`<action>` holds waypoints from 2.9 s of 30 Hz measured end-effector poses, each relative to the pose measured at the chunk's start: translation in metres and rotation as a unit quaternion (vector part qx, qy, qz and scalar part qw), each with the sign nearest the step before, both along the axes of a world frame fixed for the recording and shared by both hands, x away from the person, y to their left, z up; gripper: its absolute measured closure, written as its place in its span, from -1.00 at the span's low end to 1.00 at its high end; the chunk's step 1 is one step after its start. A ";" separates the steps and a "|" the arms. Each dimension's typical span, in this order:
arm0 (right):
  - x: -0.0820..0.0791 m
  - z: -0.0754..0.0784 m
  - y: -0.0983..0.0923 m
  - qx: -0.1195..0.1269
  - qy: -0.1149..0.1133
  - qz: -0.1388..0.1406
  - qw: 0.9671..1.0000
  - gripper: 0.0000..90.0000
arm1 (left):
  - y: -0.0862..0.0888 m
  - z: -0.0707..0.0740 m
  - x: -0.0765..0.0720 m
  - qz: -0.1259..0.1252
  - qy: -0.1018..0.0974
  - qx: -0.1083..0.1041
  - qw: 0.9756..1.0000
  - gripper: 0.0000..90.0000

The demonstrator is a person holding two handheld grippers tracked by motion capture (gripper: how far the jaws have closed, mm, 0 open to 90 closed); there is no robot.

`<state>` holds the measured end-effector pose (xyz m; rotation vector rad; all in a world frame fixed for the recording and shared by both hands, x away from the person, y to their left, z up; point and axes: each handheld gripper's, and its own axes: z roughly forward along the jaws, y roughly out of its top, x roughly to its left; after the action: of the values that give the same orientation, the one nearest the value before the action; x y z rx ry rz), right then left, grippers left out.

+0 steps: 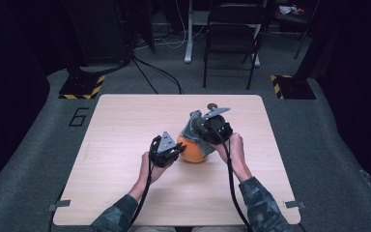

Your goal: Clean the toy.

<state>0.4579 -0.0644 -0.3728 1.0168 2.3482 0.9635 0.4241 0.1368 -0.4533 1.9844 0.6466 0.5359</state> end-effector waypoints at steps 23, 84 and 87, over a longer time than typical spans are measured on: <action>0.016 -0.017 -0.015 0.000 0.010 -0.044 0.999 0.66 | 0.003 -0.002 0.002 -0.001 0.006 0.005 1.000 0.86; 0.013 -0.077 -0.174 -0.044 0.112 -0.239 0.964 -0.56 | 0.014 0.003 0.002 0.032 0.015 -0.022 0.999 0.87; 0.012 -0.077 -0.174 -0.045 0.114 -0.237 0.964 -0.56 | 0.014 0.008 0.001 0.030 0.011 -0.026 0.999 0.87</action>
<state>0.4703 -0.2380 -0.4495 1.6252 2.1363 0.5751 0.4253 0.1511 -0.4454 1.9302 0.7299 0.5291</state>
